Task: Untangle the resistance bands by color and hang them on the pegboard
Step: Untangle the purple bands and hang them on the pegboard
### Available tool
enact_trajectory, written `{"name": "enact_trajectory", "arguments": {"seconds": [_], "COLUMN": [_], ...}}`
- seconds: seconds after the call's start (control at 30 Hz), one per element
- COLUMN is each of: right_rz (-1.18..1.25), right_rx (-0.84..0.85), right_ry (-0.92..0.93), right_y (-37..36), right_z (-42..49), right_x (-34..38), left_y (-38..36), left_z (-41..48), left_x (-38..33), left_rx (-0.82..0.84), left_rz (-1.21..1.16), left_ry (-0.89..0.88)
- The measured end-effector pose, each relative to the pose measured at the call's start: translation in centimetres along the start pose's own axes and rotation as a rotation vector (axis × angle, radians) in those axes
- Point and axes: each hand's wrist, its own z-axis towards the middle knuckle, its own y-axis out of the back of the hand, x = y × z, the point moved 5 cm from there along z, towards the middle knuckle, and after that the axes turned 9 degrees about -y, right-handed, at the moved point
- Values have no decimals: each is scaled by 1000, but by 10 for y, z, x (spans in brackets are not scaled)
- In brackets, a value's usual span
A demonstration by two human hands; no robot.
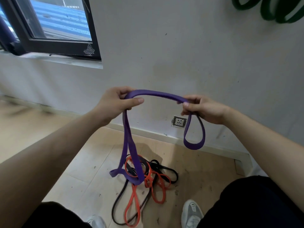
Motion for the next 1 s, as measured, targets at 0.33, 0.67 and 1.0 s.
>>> {"name": "enact_trajectory", "arguments": {"seconds": [0.33,0.67,1.0], "right_rz": [-156,125,333], "right_rx": [115,-44,-263], "right_ry": [-36,243,401], "right_y": [-67,-75,-28], "right_z": [13,7,-20], "right_x": [11,68,101], "left_y": [-19,-20,-53], "left_z": [2,-5,-28], "left_x": [-25,-19,40], "left_rx": [51,125,377], "left_rz": [-150,2,161], "left_ry": [-24,-39,125]}}
